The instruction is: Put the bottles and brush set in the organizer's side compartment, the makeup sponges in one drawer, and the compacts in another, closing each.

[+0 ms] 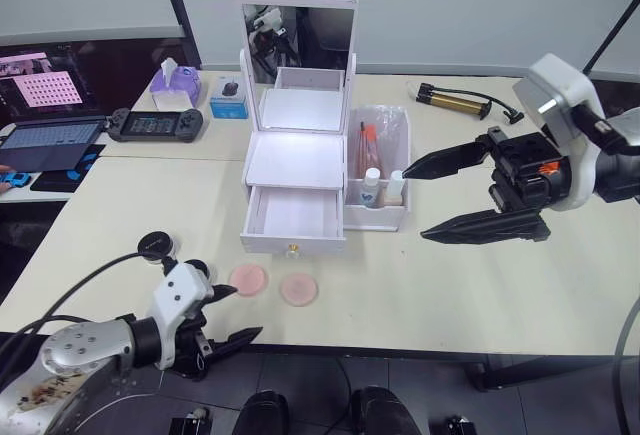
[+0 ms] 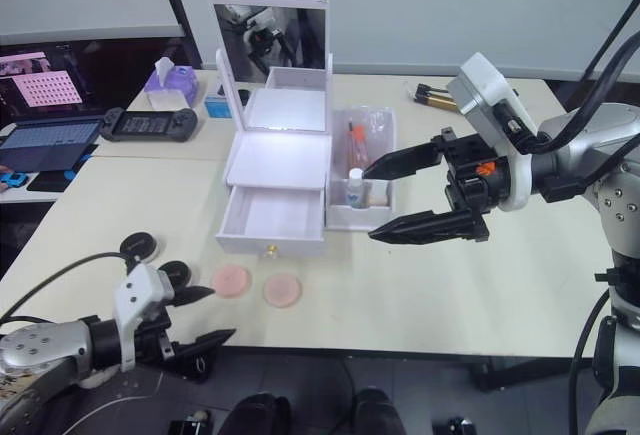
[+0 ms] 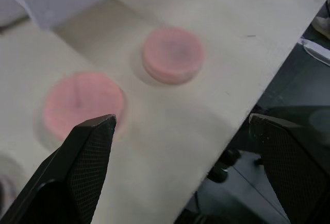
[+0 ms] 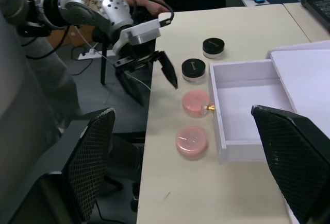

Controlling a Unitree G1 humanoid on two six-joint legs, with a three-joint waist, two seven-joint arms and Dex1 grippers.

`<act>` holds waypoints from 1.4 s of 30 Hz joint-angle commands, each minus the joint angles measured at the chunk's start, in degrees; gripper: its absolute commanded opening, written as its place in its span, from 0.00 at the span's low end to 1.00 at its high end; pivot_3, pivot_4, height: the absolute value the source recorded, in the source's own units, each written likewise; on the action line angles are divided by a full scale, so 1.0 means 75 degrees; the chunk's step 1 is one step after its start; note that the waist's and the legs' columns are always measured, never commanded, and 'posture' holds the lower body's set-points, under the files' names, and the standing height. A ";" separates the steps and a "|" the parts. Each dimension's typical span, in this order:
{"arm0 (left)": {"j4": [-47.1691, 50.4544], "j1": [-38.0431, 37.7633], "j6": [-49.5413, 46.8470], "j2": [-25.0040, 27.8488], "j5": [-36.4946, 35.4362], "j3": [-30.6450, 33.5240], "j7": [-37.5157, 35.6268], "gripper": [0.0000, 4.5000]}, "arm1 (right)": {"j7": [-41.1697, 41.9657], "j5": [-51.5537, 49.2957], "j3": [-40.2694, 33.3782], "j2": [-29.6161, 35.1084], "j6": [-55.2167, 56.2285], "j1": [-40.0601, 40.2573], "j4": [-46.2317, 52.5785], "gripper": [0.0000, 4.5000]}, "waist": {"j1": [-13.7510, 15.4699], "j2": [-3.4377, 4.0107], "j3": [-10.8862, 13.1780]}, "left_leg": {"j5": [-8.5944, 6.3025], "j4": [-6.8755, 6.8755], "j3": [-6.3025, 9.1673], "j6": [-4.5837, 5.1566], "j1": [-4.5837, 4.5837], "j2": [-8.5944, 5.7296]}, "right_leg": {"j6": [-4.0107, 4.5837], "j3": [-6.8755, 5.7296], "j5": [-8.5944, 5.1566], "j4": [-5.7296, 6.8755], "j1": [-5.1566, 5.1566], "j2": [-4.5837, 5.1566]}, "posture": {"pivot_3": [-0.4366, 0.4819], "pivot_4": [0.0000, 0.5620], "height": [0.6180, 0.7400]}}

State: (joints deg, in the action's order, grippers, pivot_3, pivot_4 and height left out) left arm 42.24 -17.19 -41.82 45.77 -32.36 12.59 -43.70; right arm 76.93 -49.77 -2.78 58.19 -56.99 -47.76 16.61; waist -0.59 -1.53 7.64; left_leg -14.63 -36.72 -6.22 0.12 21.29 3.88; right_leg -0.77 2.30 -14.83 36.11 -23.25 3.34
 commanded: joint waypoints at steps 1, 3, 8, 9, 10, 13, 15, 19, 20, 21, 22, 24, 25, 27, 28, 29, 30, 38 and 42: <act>0.0264 0.0349 0.0292 -0.0020 0.0383 -0.0566 0.0240 0.99 | -0.0182 -0.0180 -0.0316 0.0087 0.0012 -0.0029 0.0251 1.00 | 0.0004 -0.0001 0.0000 | 0.0000 -0.0002 0.0002 0.0000 0.0002 0.0000 | -0.0001 0.0000 0.0000 0.0000 0.0000 0.0000 | 0.48 0.27 0.93; 0.0201 0.0632 0.0500 0.0017 0.0757 -0.1023 0.0285 0.99 | -0.0348 -0.0097 -0.0345 0.0124 0.0059 0.0018 0.0326 1.00 | 0.0008 -0.0001 0.0000 | 0.0000 -0.0003 0.0002 0.0000 0.0002 -0.0003 | -0.0001 0.0000 0.0000 -0.0002 0.0003 -0.0002 | 0.48 0.27 0.93; -0.0159 0.1095 0.1029 -0.0012 0.1495 -0.1952 0.0285 0.99 | -0.0544 -0.0063 -0.0326 0.0149 0.0107 0.0067 0.0397 1.00 | -0.0003 -0.0001 0.0000 | 0.0000 -0.0004 0.0002 0.0000 0.0002 -0.0003 | -0.0001 0.0003 0.0000 -0.0002 0.0004 -0.0004 | 0.48 0.27 0.93; -0.0242 0.1206 0.1054 -0.0162 0.1554 -0.2110 0.0382 0.99 | -0.0560 -0.0037 -0.0304 0.0154 0.0135 0.0081 0.0400 1.00 | -0.0004 -0.0001 0.0000 | 0.0000 -0.0004 0.0002 0.0000 0.0004 -0.0002 | -0.0001 0.0002 0.0000 -0.0003 0.0004 -0.0006 | 0.48 0.27 0.93; -0.0363 0.1333 0.1099 -0.0323 0.1673 -0.2268 0.0513 0.99 | -0.0572 -0.0010 -0.0292 0.0161 0.0164 0.0101 0.0399 1.00 | -0.0004 -0.0001 0.0000 | 0.0000 -0.0003 0.0003 0.0001 0.0003 -0.0002 | -0.0001 0.0003 0.0000 -0.0002 0.0004 -0.0006 | 0.48 0.27 0.93; -0.0783 0.1644 0.1099 -0.0827 0.2056 -0.2630 0.0956 0.99 | -0.0658 0.0069 -0.0282 0.0152 0.0271 0.0146 0.0411 1.00 | 0.0001 -0.0002 0.0000 | 0.0000 -0.0005 0.0007 0.0002 0.0004 -0.0003 | -0.0002 0.0003 0.0000 -0.0003 0.0006 -0.0006 | 0.48 0.27 0.93; -0.1081 0.1821 0.1165 -0.1136 0.2382 -0.2895 0.1238 0.99 | -0.0715 0.0047 -0.0311 0.0131 0.0272 0.0180 0.0396 1.00 | -0.0002 -0.0002 -0.0001 | 0.0000 -0.0006 0.0011 0.0002 0.0007 -0.0003 | -0.0004 0.0004 0.0000 -0.0003 0.0006 -0.0008 | 0.48 0.27 0.93; -0.1404 0.1942 0.1253 -0.1490 0.2663 -0.3147 0.1431 0.99 | -0.0734 0.0104 -0.0307 0.0159 0.0343 0.0252 0.0397 1.00 | -0.0002 -0.0003 -0.0001 | 0.0000 -0.0008 0.0022 0.0003 0.0009 -0.0004 | -0.0007 0.0005 0.0000 -0.0002 0.0006 -0.0008 | 0.48 0.27 0.93; -0.1466 0.1944 0.1272 -0.1552 0.2703 -0.3184 0.1443 0.99 | -0.0739 0.0108 -0.0311 0.0164 0.0359 0.0261 0.0396 1.00 | -0.0002 -0.0003 -0.0001 | 0.0000 -0.0008 0.0028 0.0003 0.0009 -0.0004 | -0.0006 0.0006 0.0000 -0.0003 0.0006 -0.0008 | 0.48 0.27 0.93; -0.1532 0.1966 0.1273 -0.1637 0.2714 -0.3214 0.1462 0.99 | -0.0739 0.0118 -0.0317 0.0170 0.0386 0.0274 0.0389 1.00 | -0.0003 -0.0002 -0.0001 | 0.0000 -0.0008 0.0042 0.0003 0.0009 -0.0004 | -0.0007 0.0006 0.0000 -0.0002 0.0006 -0.0008 | 0.48 0.27 0.93; -0.1586 0.1993 0.1271 -0.1707 0.2714 -0.3241 0.1469 0.99 | -0.0738 0.0129 -0.0321 0.0175 0.0413 0.0285 0.0385 1.00 | -0.0003 -0.0002 -0.0001 | 0.0000 -0.0008 0.0053 0.0003 0.0008 -0.0005 | -0.0007 0.0006 0.0001 -0.0001 0.0006 -0.0008 | 0.48 0.27 0.93; -0.1666 0.2037 0.1219 -0.1810 0.2671 -0.3281 0.1415 0.99 | -0.0749 0.0154 -0.0332 0.0175 0.0466 0.0307 0.0375 1.00 | -0.0004 -0.0003 -0.0001 | 0.0000 -0.0008 0.0062 0.0003 0.0009 -0.0005 | -0.0007 0.0005 0.0001 -0.0001 0.0007 -0.0009 | 0.48 0.27 0.93; -0.1715 0.2048 0.1187 -0.1838 0.2656 -0.3299 0.1383 0.99 | -0.0762 0.0167 -0.0344 0.0167 0.0502 0.0318 0.0371 1.00 | -0.0003 -0.0003 -0.0001 | 0.0000 -0.0008 0.0062 0.0003 0.0009 -0.0006 | -0.0007 0.0005 0.0001 -0.0001 0.0007 -0.0009 | 0.48 0.27 0.93; -0.1829 0.2084 0.1248 -0.1856 0.2740 -0.3332 0.1371 0.99 | -0.0789 0.0179 -0.0355 0.0164 0.0543 0.0340 0.0369 1.00 | -0.0003 -0.0003 -0.0001 | 0.0000 -0.0009 0.0065 0.0003 0.0010 -0.0006 | -0.0007 0.0005 0.0000 -0.0001 0.0008 -0.0009 | 0.48 0.27 0.93; -0.1867 0.2100 0.1281 -0.1875 0.2758 -0.3337 0.1372 0.99 | -0.0801 0.0187 -0.0353 0.0170 0.0564 0.0357 0.0375 1.00 | -0.0004 -0.0003 -0.0001 | 0.0000 -0.0009 0.0065 0.0003 0.0009 -0.0006 | -0.0007 0.0005 0.0000 -0.0001 0.0008 -0.0009 | 0.48 0.27 0.93; -0.1897 0.2118 0.1315 -0.1900 0.2777 -0.3344 0.1380 0.99 | -0.0810 0.0186 -0.0351 0.0179 0.0574 0.0369 0.0381 1.00 | -0.0005 -0.0002 -0.0001 | 0.0000 -0.0009 0.0065 0.0003 0.0009 -0.0007 | -0.0007 0.0005 0.0000 -0.0001 0.0009 -0.0009 | 0.48 0.27 0.93; -0.1918 0.2133 0.1341 -0.1928 0.2784 -0.3360 0.1381 0.99 | -0.0819 0.0186 -0.0351 0.0184 0.0582 0.0377 0.0389 1.00 | -0.0005 -0.0002 -0.0001 | 0.0000 -0.0010 0.0066 0.0003 0.0009 -0.0007 | -0.0007 0.0005 0.0000 -0.0001 0.0008 -0.0009 | 0.48 0.27 0.93; -0.2051 0.2172 0.1631 -0.2138 0.2919 -0.3331 0.1424 0.65 | -0.0890 0.0286 -0.0289 0.0133 0.0698 0.0361 0.0355 1.00 | 0.0003 -0.0003 -0.0001 | 0.0000 -0.0011 0.0071 0.0003 0.0012 -0.0009 | -0.0008 0.0003 0.0001 -0.0001 0.0009 -0.0008 | 0.48 0.27 0.93; -0.1868 0.2150 0.1364 -0.2138 0.2282 -0.2989 0.1029 0.65 | -0.0963 0.0349 -0.0273 0.0024 0.0822 0.0321 0.0282 1.00 | -0.0005 -0.0002 -0.0001 | 0.0000 -0.0011 0.0073 0.0003 0.0011 -0.0008 | -0.0008 0.0003 0.0001 -0.0001 0.0009 -0.0009 | 0.48 0.27 0.93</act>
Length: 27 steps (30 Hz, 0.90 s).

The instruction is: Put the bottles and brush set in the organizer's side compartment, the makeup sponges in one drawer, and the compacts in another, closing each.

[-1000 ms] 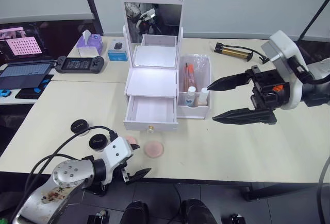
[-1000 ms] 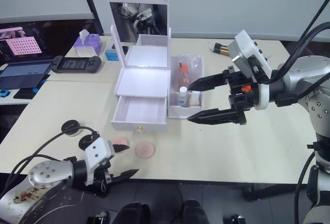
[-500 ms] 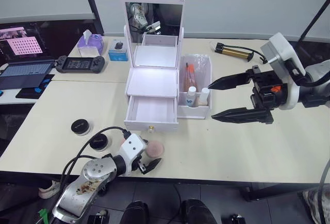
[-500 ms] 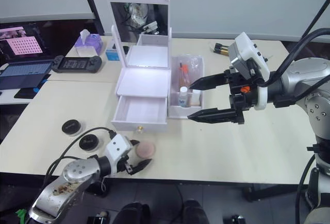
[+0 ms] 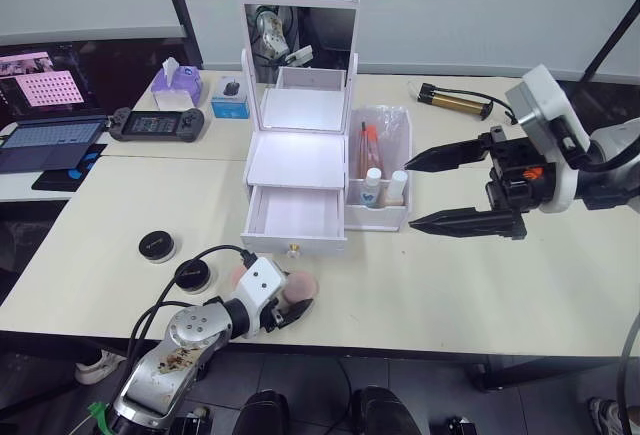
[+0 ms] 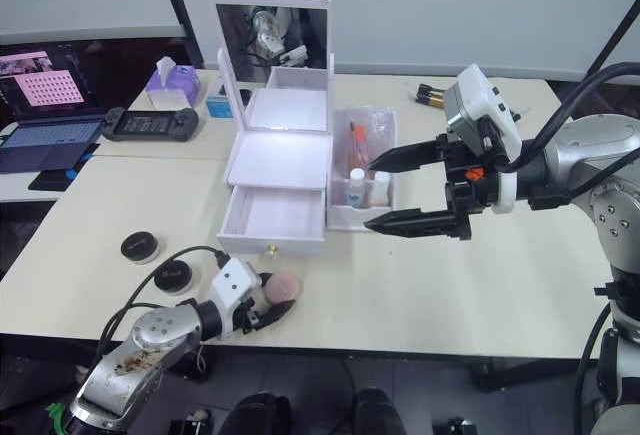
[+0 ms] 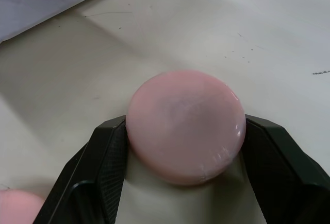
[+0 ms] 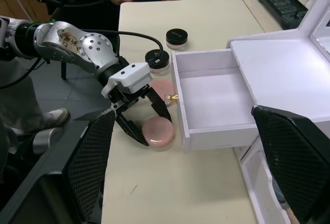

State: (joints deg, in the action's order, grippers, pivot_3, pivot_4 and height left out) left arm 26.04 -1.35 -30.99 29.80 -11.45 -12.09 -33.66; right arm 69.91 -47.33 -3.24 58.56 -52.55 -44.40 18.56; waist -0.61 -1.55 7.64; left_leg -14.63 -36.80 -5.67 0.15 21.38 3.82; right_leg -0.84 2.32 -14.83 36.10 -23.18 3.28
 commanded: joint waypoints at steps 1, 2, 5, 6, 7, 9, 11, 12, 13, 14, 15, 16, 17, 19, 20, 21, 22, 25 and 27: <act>0.0427 -0.0004 -0.0143 0.0029 -0.0836 0.0530 -0.0496 0.65 | -0.0021 0.0034 -0.0196 -0.0031 0.0239 -0.0129 0.0007 1.00 | -0.0003 0.0000 0.0000 | 0.0000 0.0000 0.0000 0.0000 0.0001 0.0000 | 0.0000 -0.0001 0.0000 0.0000 -0.0001 0.0000 | 0.48 0.27 0.93; 0.0550 -0.0053 -0.0187 0.0084 -0.1152 0.0763 -0.0673 0.65 | -0.0013 0.0033 -0.0190 -0.0037 0.0238 -0.0130 0.0000 1.00 | -0.0006 0.0000 0.0000 | 0.0000 0.0000 0.0002 0.0000 0.0001 0.0001 | 0.0000 -0.0001 0.0000 0.0000 -0.0002 -0.0001 | 0.48 0.27 0.93; 0.0904 -0.0350 -0.0002 0.0555 -0.1864 0.1545 -0.1379 0.65 | 0.0011 -0.0002 -0.0193 -0.0058 0.0223 -0.0138 -0.0007 1.00 | -0.0013 0.0000 0.0000 | 0.0000 0.0000 0.0006 0.0000 0.0003 0.0004 | 0.0000 -0.0004 0.0000 0.0001 -0.0004 -0.0003 | 0.48 0.27 0.93; 0.0986 -0.0479 0.0001 0.0824 -0.2035 0.1836 -0.1627 0.65 | 0.0019 -0.0002 -0.0191 -0.0061 0.0230 -0.0132 -0.0008 1.00 | -0.0017 0.0001 0.0000 | 0.0000 0.0000 0.0007 0.0000 0.0003 0.0005 | 0.0001 -0.0004 0.0000 0.0001 -0.0004 -0.0004 | 0.48 0.27 0.93; 0.1030 -0.0591 0.0028 0.1043 -0.2140 0.2083 -0.1809 0.65 | 0.0023 0.0005 -0.0188 -0.0063 0.0244 -0.0125 -0.0009 1.00 | -0.0023 0.0001 0.0000 | 0.0000 0.0000 0.0007 0.0000 0.0002 0.0006 | 0.0001 -0.0004 0.0000 0.0000 -0.0004 -0.0006 | 0.48 0.27 0.93; 0.1073 -0.0866 0.0016 0.1546 -0.2595 0.2877 -0.2331 0.65 | 0.0013 0.0011 -0.0182 -0.0077 0.0258 -0.0123 -0.0018 1.00 | -0.0026 0.0001 0.0000 | 0.0000 0.0001 0.0008 0.0000 0.0001 0.0006 | 0.0002 -0.0004 -0.0001 0.0000 -0.0005 -0.0007 | 0.48 0.27 0.93; 0.1105 -0.1067 -0.0041 0.2112 -0.3141 0.3727 -0.2964 0.65 | 0.0009 -0.0005 -0.0175 -0.0084 0.0255 -0.0130 -0.0022 1.00 | -0.0022 0.0001 0.0001 | 0.0000 0.0001 0.0008 0.0000 0.0001 0.0007 | 0.0003 -0.0006 -0.0002 0.0000 -0.0006 -0.0006 | 0.48 0.27 0.93; 0.1103 -0.1103 -0.0153 0.2333 -0.3446 0.4074 -0.3195 0.65 | 0.0006 -0.0009 -0.0172 -0.0087 0.0256 -0.0133 -0.0024 1.00 | -0.0020 0.0001 0.0001 | 0.0000 0.0000 0.0006 0.0000 0.0002 0.0008 | 0.0004 -0.0009 -0.0002 0.0001 -0.0009 -0.0006 | 0.48 0.27 0.93; 0.1059 -0.1087 -0.0487 0.2608 -0.3946 0.4489 -0.3420 0.65 | 0.0003 -0.0009 -0.0167 -0.0090 0.0256 -0.0135 -0.0029 1.00 | -0.0002 0.0002 0.0001 | 0.0000 0.0000 0.0006 0.0000 0.0001 0.0008 | 0.0004 -0.0010 -0.0002 -0.0001 -0.0007 -0.0005 | 0.48 0.27 0.93; 0.0973 -0.0966 -0.0933 0.2870 -0.4599 0.4906 -0.3565 0.65 | -0.0010 -0.0004 -0.0157 -0.0102 0.0257 -0.0141 -0.0036 1.00 | 0.0013 0.0001 0.0002 | 0.0000 -0.0001 0.0007 -0.0001 0.0002 0.0005 | 0.0003 -0.0014 -0.0003 -0.0001 -0.0006 0.0000 | 0.48 0.27 0.93; 0.0783 -0.0610 -0.1363 0.3119 -0.5255 0.5266 -0.3528 0.65 | -0.0075 0.0002 -0.0146 -0.0126 0.0226 -0.0161 -0.0050 1.00 | 0.0034 -0.0001 0.0003 | 0.0000 -0.0003 0.0006 -0.0001 0.0004 0.0005 | 0.0002 -0.0019 -0.0004 -0.0001 -0.0007 0.0003 | 0.48 0.27 0.93; 0.0557 -0.0112 -0.1709 0.3387 -0.5798 0.5514 -0.3428 0.65 | -0.0130 -0.0045 -0.0166 -0.0168 0.0175 -0.0189 -0.0075 1.00 | 0.0063 0.0001 0.0004 | 0.0000 -0.0006 0.0008 -0.0001 0.0004 0.0006 | 0.0000 -0.0023 -0.0004 -0.0001 -0.0005 0.0005 | 0.48 0.27 0.93; 0.0379 0.0370 -0.1997 0.3634 -0.6231 0.5639 -0.3312 0.65 | -0.0208 -0.0041 -0.0175 -0.0194 0.0164 -0.0205 -0.0056 1.00 | 0.0092 -0.0002 0.0006 | 0.0001 -0.0011 0.0010 -0.0001 0.0004 0.0005 | -0.0003 -0.0028 -0.0006 -0.0001 -0.0004 0.0007 | 0.48 0.27 0.93; 0.0157 0.1078 -0.2410 0.3993 -0.6703 0.5643 -0.3139 0.65 | -0.0437 -0.0006 -0.0113 -0.0313 0.0109 -0.0233 0.0007 1.00 | 0.0092 -0.0007 0.0006 | 0.0001 -0.0016 0.0015 -0.0001 0.0006 0.0001 | -0.0004 -0.0031 -0.0006 -0.0001 -0.0001 0.0003 | 0.48 0.27 0.93; 0.0074 0.1420 -0.2468 0.4158 -0.6586 0.5425 -0.3065 0.65 | -0.0630 0.0063 -0.0061 -0.0397 0.0086 -0.0269 0.0040 1.00 | 0.0077 -0.0003 0.0004 | 0.0001 -0.0015 0.0012 -0.0001 0.0005 0.0000 | -0.0005 -0.0026 -0.0006 -0.0003 0.0001 0.0002 | 0.48 0.27 0.93; 0.0008 0.1657 -0.2489 0.4290 -0.6444 0.5221 -0.3032 0.65 | -0.0785 0.0082 -0.0049 -0.0476 0.0068 -0.0304 0.0060 1.00 | 0.0067 0.0000 0.0005 | -0.0001 -0.0013 0.0009 0.0001 0.0003 -0.0007 | -0.0011 -0.0019 -0.0007 -0.0001 0.0004 0.0006 | 0.48 0.27 0.93; -0.0104 0.1933 -0.2399 0.4368 -0.6180 0.4939 -0.2994 0.65 | -0.0909 0.0062 -0.0079 -0.0556 0.0062 -0.0332 0.0083 1.00 | 0.0054 0.0001 0.0005 | -0.0002 -0.0010 0.0007 0.0003 0.0003 -0.0011 | -0.0014 -0.0017 -0.0010 -0.0001 0.0002 0.0006 | 0.48 0.27 0.93; -0.0681 0.2954 -0.2403 0.4316 -0.5756 0.4103 -0.2831 0.65 | -0.1268 0.0208 -0.0087 -0.0625 0.0070 -0.0374 0.0194 1.00 | 0.0040 0.0001 0.0006 | 0.0000 -0.0006 0.0003 -0.0001 0.0006 -0.0008 | -0.0010 -0.0017 -0.0008 0.0005 -0.0004 -0.0007 | 0.48 0.27 0.93; -0.1003 0.3512 -0.2137 0.4246 -0.5228 0.3449 -0.2972 0.65 | -0.1365 0.0372 0.0105 -0.0493 -0.0023 -0.0411 0.0316 1.00 | 0.0036 0.0001 0.0006 | 0.0002 -0.0006 -0.0020 -0.0004 0.0008 -0.0006 | -0.0006 -0.0023 -0.0007 0.0007 -0.0004 -0.0013 | 0.48 0.27 0.93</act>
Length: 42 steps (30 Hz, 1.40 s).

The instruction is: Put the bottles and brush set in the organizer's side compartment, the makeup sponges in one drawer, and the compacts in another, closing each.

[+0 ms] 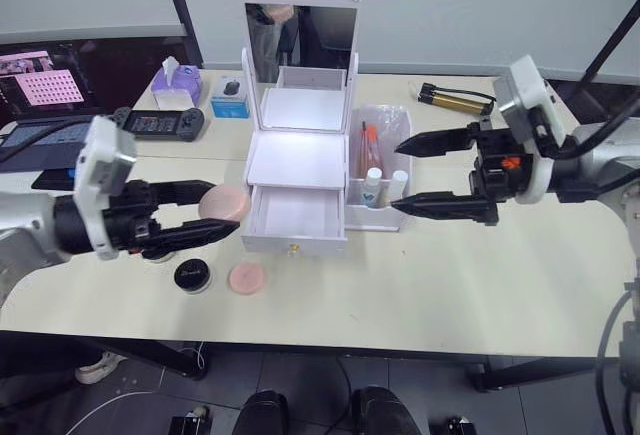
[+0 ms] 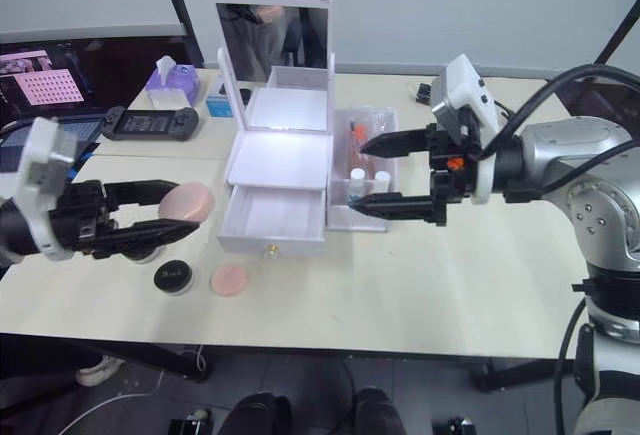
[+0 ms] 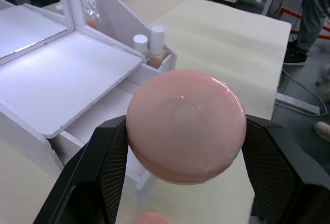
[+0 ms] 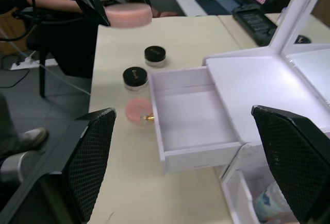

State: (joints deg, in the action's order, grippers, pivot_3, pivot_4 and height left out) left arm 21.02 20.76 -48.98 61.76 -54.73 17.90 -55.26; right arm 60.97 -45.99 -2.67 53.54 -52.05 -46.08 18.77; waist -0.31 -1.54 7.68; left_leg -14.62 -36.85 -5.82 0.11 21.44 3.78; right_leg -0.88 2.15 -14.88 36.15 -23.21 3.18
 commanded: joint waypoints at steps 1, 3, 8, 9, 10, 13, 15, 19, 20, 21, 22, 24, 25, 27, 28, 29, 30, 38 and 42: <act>-0.0480 0.0844 0.0566 -0.0099 0.0958 -0.0953 -0.0194 0.65 | -0.0211 0.0333 0.0187 0.0260 -0.0126 -0.0222 0.0370 1.00 | -0.0003 0.0001 0.0000 | 0.0000 0.0000 -0.0008 0.0000 0.0000 0.0000 | 0.0001 0.0001 0.0000 -0.0001 -0.0001 0.0000 | 0.48 0.27 0.93; -0.0738 0.1229 0.1265 -0.0279 0.1762 -0.1614 -0.0454 0.65 | -0.0366 0.0255 0.0236 0.0235 -0.0385 -0.0261 0.0420 1.00 | 0.0000 -0.0001 -0.0001 | 0.0000 0.0000 -0.0025 0.0000 0.0000 -0.0001 | 0.0001 0.0004 0.0000 -0.0002 -0.0001 0.0001 | 0.48 0.27 0.93; -0.1506 0.1727 0.2081 -0.0784 0.2571 -0.2358 -0.1188 0.65 | -0.0131 -0.0567 0.0298 0.0430 -0.1671 -0.0501 0.0346 1.00 | 0.0004 -0.0002 -0.0001 | 0.0000 -0.0005 -0.0041 0.0000 0.0011 0.0004 | 0.0001 0.0007 0.0000 -0.0002 -0.0009 0.0001 | 0.48 0.27 0.93; -0.1666 0.1792 0.2185 -0.0836 0.2730 -0.2509 -0.1332 0.65 | -0.0099 -0.0658 0.0313 0.0468 -0.1883 -0.0570 0.0277 1.00 | -0.0004 -0.0002 -0.0001 | 0.0000 -0.0005 -0.0044 0.0001 0.0013 0.0005 | 0.0002 0.0010 0.0001 0.0000 -0.0015 0.0000 | 0.48 0.27 0.93; -0.1789 0.1842 0.2255 -0.0877 0.2834 -0.2601 -0.1441 0.65 | -0.0105 -0.0709 0.0320 0.0479 -0.2017 -0.0626 0.0232 1.00 | -0.0008 -0.0002 -0.0001 | 0.0000 -0.0004 -0.0044 0.0001 0.0014 0.0005 | 0.0003 0.0012 0.0001 0.0003 -0.0018 -0.0001 | 0.48 0.27 0.93; -0.2068 0.2058 0.2461 -0.1225 0.3026 -0.2778 -0.1632 0.65 | -0.0247 -0.0893 0.0254 0.0430 -0.2441 -0.0783 0.0056 1.00 | -0.0014 -0.0002 -0.0001 | 0.0000 -0.0005 -0.0044 0.0002 0.0014 0.0008 | 0.0003 0.0012 0.0001 0.0002 -0.0016 -0.0002 | 0.48 0.27 0.93; -0.2216 0.2152 0.2579 -0.1381 0.3228 -0.2867 -0.1697 0.65 | -0.0287 -0.0933 0.0243 0.0406 -0.2556 -0.0831 0.0033 1.00 | -0.0012 -0.0002 -0.0001 | 0.0000 -0.0007 -0.0043 0.0002 0.0017 0.0007 | 0.0003 0.0012 0.0001 0.0001 -0.0016 -0.0001 | 0.48 0.27 0.93; -0.2569 0.2296 0.2634 -0.1740 0.3655 -0.3074 -0.1587 0.65 | -0.0384 -0.0975 0.0215 0.0370 -0.2636 -0.0846 0.0031 1.00 | -0.0008 -0.0002 -0.0001 | 0.0000 -0.0012 -0.0040 0.0003 0.0027 0.0006 | 0.0001 0.0010 0.0002 0.0002 -0.0019 0.0000 | 0.48 0.27 0.93; -0.2607 0.2290 0.2622 -0.1778 0.3741 -0.3113 -0.1568 0.65 | -0.0397 -0.0965 0.0211 0.0375 -0.2613 -0.0831 0.0042 1.00 | -0.0008 -0.0002 -0.0002 | 0.0000 -0.0013 -0.0039 0.0003 0.0028 0.0006 | 0.0000 0.0010 0.0002 0.0002 -0.0019 -0.0001 | 0.48 0.27 0.93; -0.2636 0.2278 0.2645 -0.1803 0.3832 -0.3145 -0.1573 0.65 | -0.0408 -0.0956 0.0208 0.0380 -0.2588 -0.0818 0.0049 1.00 | -0.0010 -0.0003 -0.0001 | 0.0001 -0.0014 -0.0039 0.0003 0.0028 0.0006 | 0.0000 0.0010 0.0002 0.0003 -0.0019 -0.0001 | 0.48 0.27 0.93; -0.2646 0.2264 0.2667 -0.1817 0.3898 -0.3155 -0.1588 0.65 | -0.0418 -0.0956 0.0204 0.0386 -0.2576 -0.0810 0.0058 1.00 | -0.0011 -0.0002 -0.0001 | 0.0001 -0.0014 -0.0038 0.0003 0.0031 0.0006 | 0.0000 0.0010 0.0002 0.0003 -0.0021 -0.0001 | 0.48 0.27 0.93; -0.2657 0.2200 0.2690 -0.1841 0.4000 -0.3163 -0.1641 0.65 | -0.0391 -0.0943 0.0184 0.0399 -0.2472 -0.0792 0.0068 1.00 | -0.0015 -0.0002 -0.0001 | 0.0001 -0.0014 -0.0036 0.0003 0.0032 0.0007 | 0.0000 0.0009 0.0002 0.0004 -0.0022 -0.0001 | 0.48 0.27 0.93; -0.2650 0.2165 0.2682 -0.1850 0.4012 -0.3179 -0.1700 0.65 | -0.0415 -0.0970 0.0133 0.0357 -0.2451 -0.0825 0.0026 1.00 | -0.0020 -0.0003 -0.0001 | 0.0001 -0.0014 -0.0036 0.0003 0.0032 0.0007 | 0.0000 0.0009 0.0002 0.0005 -0.0023 -0.0001 | 0.48 0.27 0.93; -0.2636 0.2125 0.2665 -0.1873 0.4054 -0.3197 -0.1771 0.65 | -0.0512 -0.0997 0.0057 0.0261 -0.2453 -0.0912 -0.0091 1.00 | -0.0028 -0.0003 -0.0001 | 0.0001 -0.0014 -0.0036 0.0003 0.0032 0.0007 | 0.0000 0.0009 0.0002 0.0005 -0.0023 -0.0001 | 0.48 0.27 0.93; -0.2642 0.2124 0.2664 -0.1887 0.4086 -0.3199 -0.1785 0.65 | -0.0542 -0.0967 0.0065 0.0244 -0.2441 -0.0938 -0.0133 1.00 | -0.0032 -0.0002 -0.0001 | 0.0001 -0.0014 -0.0036 0.0003 0.0032 0.0007 | 0.0000 0.0009 0.0002 0.0006 -0.0023 -0.0001 | 0.48 0.27 0.93; -0.2654 0.2129 0.2664 -0.1901 0.4113 -0.3195 -0.1790 0.65 | -0.0545 -0.0934 0.0083 0.0244 -0.2424 -0.0942 -0.0145 1.00 | -0.0036 -0.0002 -0.0001 | 0.0001 -0.0014 -0.0036 0.0003 0.0032 0.0007 | 0.0000 0.0009 0.0002 0.0006 -0.0023 -0.0001 | 0.48 0.27 0.93; -0.2682 0.2146 0.2684 -0.1899 0.4161 -0.3195 -0.1796 0.65 | -0.0526 -0.0903 0.0107 0.0256 -0.2395 -0.0928 -0.0133 1.00 | -0.0039 -0.0002 -0.0001 | 0.0001 -0.0014 -0.0036 0.0003 0.0032 0.0007 | 0.0000 0.0010 0.0002 0.0007 -0.0023 -0.0001 | 0.48 0.27 0.93; -0.3128 0.2405 0.2795 -0.1853 0.4352 -0.3068 -0.1976 0.65 | -0.0444 -0.0814 0.0183 0.0252 -0.2249 -0.0970 -0.0109 1.00 | -0.0044 -0.0002 -0.0002 | 0.0001 -0.0015 -0.0035 0.0003 0.0032 0.0007 | 0.0000 0.0008 0.0002 0.0008 -0.0024 -0.0001 | 0.48 0.27 0.93; -0.3107 0.2426 0.2514 -0.1960 0.4197 -0.3024 -0.1999 0.93 | -0.0436 -0.0702 0.0224 0.0235 -0.2188 -0.0975 -0.0154 1.00 | -0.0045 -0.0002 -0.0002 | 0.0001 -0.0015 -0.0035 0.0003 0.0033 0.0007 | -0.0001 0.0008 0.0002 0.0007 -0.0024 -0.0001 | 0.48 0.27 0.93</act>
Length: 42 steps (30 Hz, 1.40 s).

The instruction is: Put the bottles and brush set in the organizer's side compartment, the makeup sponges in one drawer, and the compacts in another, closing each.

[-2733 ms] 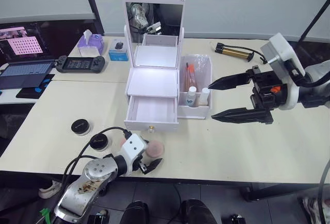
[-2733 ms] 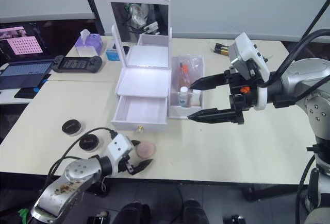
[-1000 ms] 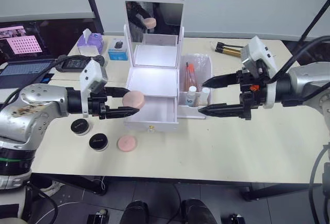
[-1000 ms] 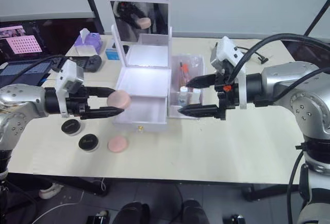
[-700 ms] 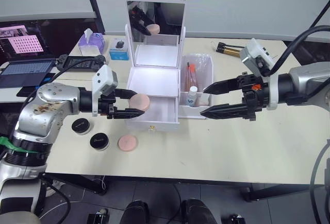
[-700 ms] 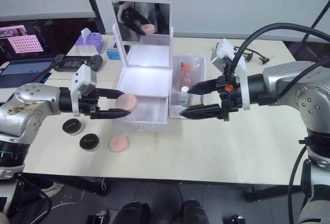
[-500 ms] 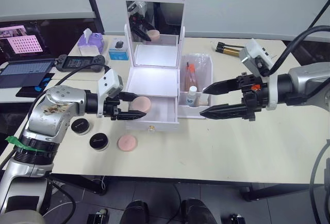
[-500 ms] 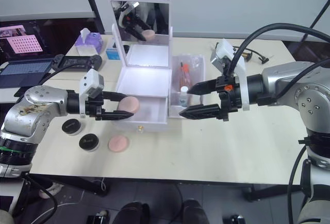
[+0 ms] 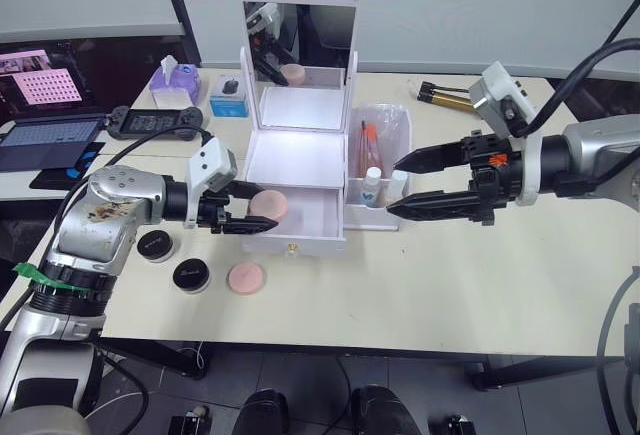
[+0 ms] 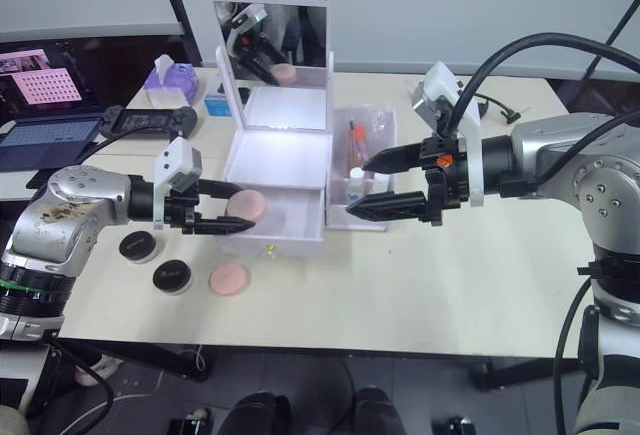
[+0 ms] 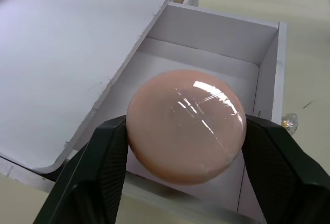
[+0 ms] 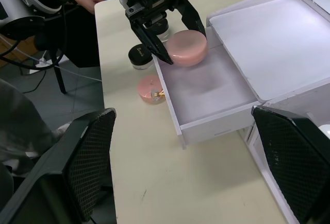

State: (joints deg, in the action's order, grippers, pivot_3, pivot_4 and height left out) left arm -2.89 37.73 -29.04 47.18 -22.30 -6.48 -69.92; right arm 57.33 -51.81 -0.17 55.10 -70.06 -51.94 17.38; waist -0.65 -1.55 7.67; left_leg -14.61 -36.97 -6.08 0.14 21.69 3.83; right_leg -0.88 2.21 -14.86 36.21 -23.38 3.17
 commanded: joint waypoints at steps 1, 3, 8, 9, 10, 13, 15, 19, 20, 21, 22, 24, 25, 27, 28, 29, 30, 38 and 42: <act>0.0099 0.0171 -0.0190 -0.0042 -0.0173 0.0252 -0.0045 1.00 | 0.0050 0.0080 -0.0112 0.0025 0.0216 -0.0204 0.0031 1.00 | 0.0000 0.0000 0.0000 | 0.0000 0.0000 0.0000 0.0000 -0.0001 0.0000 | 0.0000 0.0000 0.0000 0.0001 0.0000 0.0000 | 0.48 0.27 0.93; 0.0095 0.0207 -0.0246 -0.0055 -0.0208 0.0301 -0.0062 1.00 | 0.0060 0.0085 -0.0121 0.0016 0.0212 -0.0222 0.0031 1.00 | 0.0002 0.0000 0.0000 | 0.0000 -0.0001 0.0000 0.0000 0.0000 0.0000 | 0.0000 -0.0001 0.0000 0.0001 0.0000 0.0000 | 0.48 0.27 0.93; 0.0050 0.0273 -0.0274 0.0036 -0.0194 0.0445 -0.0124 1.00 | 0.0078 0.0104 -0.0147 0.0013 0.0196 -0.0207 0.0050 1.00 | 0.0000 0.0000 0.0000 | 0.0000 -0.0001 0.0000 0.0000 0.0001 0.0000 | 0.0000 -0.0001 0.0000 0.0001 -0.0001 0.0000 | 0.48 0.27 0.93; 0.0052 0.0275 -0.0236 0.0046 -0.0190 0.0484 -0.0124 1.00 | 0.0063 0.0098 -0.0154 0.0003 0.0167 -0.0209 0.0039 1.00 | -0.0001 0.0000 0.0000 | 0.0000 -0.0001 0.0001 0.0000 0.0001 0.0000 | 0.0000 -0.0001 0.0000 0.0001 0.0000 0.0000 | 0.48 0.27 0.93; 0.0063 0.0284 -0.0249 0.0025 -0.0268 0.0592 -0.0104 1.00 | 0.0059 0.0100 -0.0150 -0.0005 0.0156 -0.0212 0.0031 1.00 | -0.0001 0.0000 0.0000 | 0.0000 -0.0002 0.0000 0.0000 0.0001 0.0000 | 0.0000 -0.0001 0.0000 0.0001 0.0000 0.0000 | 0.48 0.27 0.93; 0.0239 0.0216 -0.0370 0.0102 -0.0522 0.0976 -0.0087 1.00 | 0.0086 0.0169 -0.0085 -0.0034 0.0234 -0.0198 0.0014 1.00 | -0.0002 0.0000 0.0000 | 0.0000 -0.0002 0.0001 0.0000 0.0002 0.0001 | 0.0000 -0.0001 0.0000 0.0001 -0.0001 0.0000 | 0.48 0.27 0.93; 0.0389 0.0130 -0.0501 0.0207 -0.0681 0.1220 -0.0059 1.00 | 0.0139 0.0269 -0.0012 -0.0029 0.0339 -0.0168 0.0007 1.00 | -0.0004 0.0000 0.0000 | 0.0000 -0.0002 0.0001 0.0000 0.0003 0.0002 | 0.0000 -0.0001 0.0000 0.0002 -0.0003 0.0000 | 0.48 0.27 0.93; 0.0940 -0.0526 -0.0935 0.0526 -0.1174 0.2019 0.0081 1.00 | 0.0149 0.0760 0.0188 -0.0190 0.0988 -0.0056 -0.0095 1.00 | -0.0039 0.0001 -0.0001 | 0.0000 0.0000 0.0001 0.0000 0.0003 0.0004 | 0.0000 0.0004 0.0000 0.0006 -0.0009 -0.0002 | 0.48 0.27 0.93; 0.1099 -0.0736 -0.0986 0.0576 -0.1218 0.2191 0.0195 1.00 | 0.0193 0.0887 0.0250 -0.0234 0.1189 -0.0010 -0.0094 1.00 | -0.0044 0.0002 -0.0001 | 0.0000 0.0000 0.0002 0.0000 0.0002 0.0004 | 0.0000 0.0004 0.0000 0.0010 -0.0010 -0.0002 | 0.48 0.27 0.93; 0.1264 -0.0991 -0.1073 0.0640 -0.1282 0.2410 0.0308 1.00 | 0.0260 0.1034 0.0307 -0.0301 0.1456 0.0049 -0.0082 1.00 | -0.0047 0.0002 -0.0001 | 0.0000 0.0001 0.0001 0.0000 0.0002 0.0006 | 0.0000 0.0004 0.0000 0.0010 -0.0014 -0.0003 | 0.48 0.27 0.93; 0.1450 -0.1277 -0.1173 0.0714 -0.1347 0.2643 0.0413 1.00 | 0.0292 0.1144 0.0336 -0.0382 0.1664 0.0096 -0.0084 1.00 | -0.0036 0.0002 -0.0001 | 0.0000 0.0002 0.0001 0.0000 0.0002 0.0007 | 0.0000 0.0004 0.0000 0.0011 -0.0013 -0.0004 | 0.48 0.27 0.93; 0.1832 -0.1942 -0.1316 0.0786 -0.1457 0.3239 0.0711 1.00 | 0.0367 0.1226 0.0357 -0.0594 0.1926 0.0140 -0.0207 1.00 | -0.0044 0.0002 -0.0001 | 0.0001 0.0000 -0.0001 -0.0001 0.0005 0.0008 | 0.0000 0.0003 0.0000 0.0012 -0.0015 -0.0003 | 0.48 0.27 0.93; 0.2040 -0.2285 -0.1329 0.0766 -0.1506 0.3535 0.0864 1.00 | 0.0519 0.1274 0.0470 -0.0584 0.1944 0.0120 -0.0306 1.00 | -0.0037 0.0002 -0.0001 | 0.0001 0.0000 -0.0003 -0.0001 0.0003 0.0007 | 0.0000 0.0004 0.0000 0.0014 -0.0015 0.0001 | 0.48 0.27 0.93; 0.2356 -0.2717 -0.1350 0.0704 -0.1600 0.3892 0.1085 1.00 | 0.0744 0.1345 0.0624 -0.0528 0.1926 0.0086 -0.0438 1.00 | -0.0021 0.0002 -0.0001 | 0.0001 -0.0001 -0.0003 -0.0001 0.0005 0.0008 | 0.0000 0.0002 0.0000 0.0015 -0.0017 0.0001 | 0.48 0.27 0.93; 0.2715 -0.3259 -0.1327 0.0533 -0.1665 0.4269 0.1237 1.00 | 0.0850 0.1467 0.0767 -0.0599 0.1995 -0.0037 -0.0659 1.00 | 0.0003 0.0002 -0.0001 | 0.0001 -0.0001 -0.0004 -0.0001 0.0004 0.0008 | 0.0000 0.0002 0.0000 0.0014 -0.0016 0.0002 | 0.48 0.27 0.93; 0.3114 -0.3902 -0.1333 0.0286 -0.1768 0.4704 0.1394 1.00 | 0.0960 0.1589 0.0917 -0.0735 0.2086 -0.0211 -0.0935 1.00 | -0.0012 0.0001 -0.0002 | 0.0001 -0.0002 -0.0003 -0.0002 0.0005 0.0007 | 0.0000 -0.0004 0.0000 0.0014 -0.0014 0.0006 | 0.48 0.27 0.93; 0.3477 -0.4490 -0.1300 0.0045 -0.1850 0.5087 0.1562 1.00 | 0.1069 0.1712 0.1060 -0.0862 0.2196 -0.0371 -0.1184 1.00 | -0.0031 0.0005 -0.0003 | 0.0001 -0.0001 -0.0010 -0.0001 -0.0003 0.0008 | 0.0001 0.0003 0.0001 0.0004 -0.0008 0.0009 | 0.48 0.27 0.93; 0.4910 -0.7343 -0.0615 -0.1491 -0.1761 0.6580 0.2629 1.00 | 0.2204 0.2082 0.1492 -0.1243 0.2692 -0.0808 -0.2052 1.00 | -0.0001 0.0000 -0.0004 | -0.0004 0.0006 -0.0015 0.0002 -0.0036 0.0011 | 0.0011 -0.0003 0.0005 0.0001 0.0016 0.0021 | 0.48 0.27 0.93; 0.5094 -0.8762 0.0437 -0.2440 -0.1415 0.7121 0.2772 1.00 | 0.2726 0.2242 0.1503 -0.1429 0.3124 -0.0963 -0.2461 1.00 | -0.0019 -0.0003 -0.0005 | -0.0006 0.0008 -0.0017 0.0004 -0.0039 0.0011 | 0.0011 -0.0003 0.0005 -0.0006 0.0017 0.0024 | 0.48 0.27 0.93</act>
State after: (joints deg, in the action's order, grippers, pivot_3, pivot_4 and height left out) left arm 33.43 -26.52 -30.00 29.93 -33.97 44.37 -49.83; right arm 75.78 -35.09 12.17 44.37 -48.61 -57.55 -0.90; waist -0.79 -1.58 7.63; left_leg -14.65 -36.90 -6.21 0.17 21.39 3.91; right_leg -0.79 2.18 -14.83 36.17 -23.26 3.35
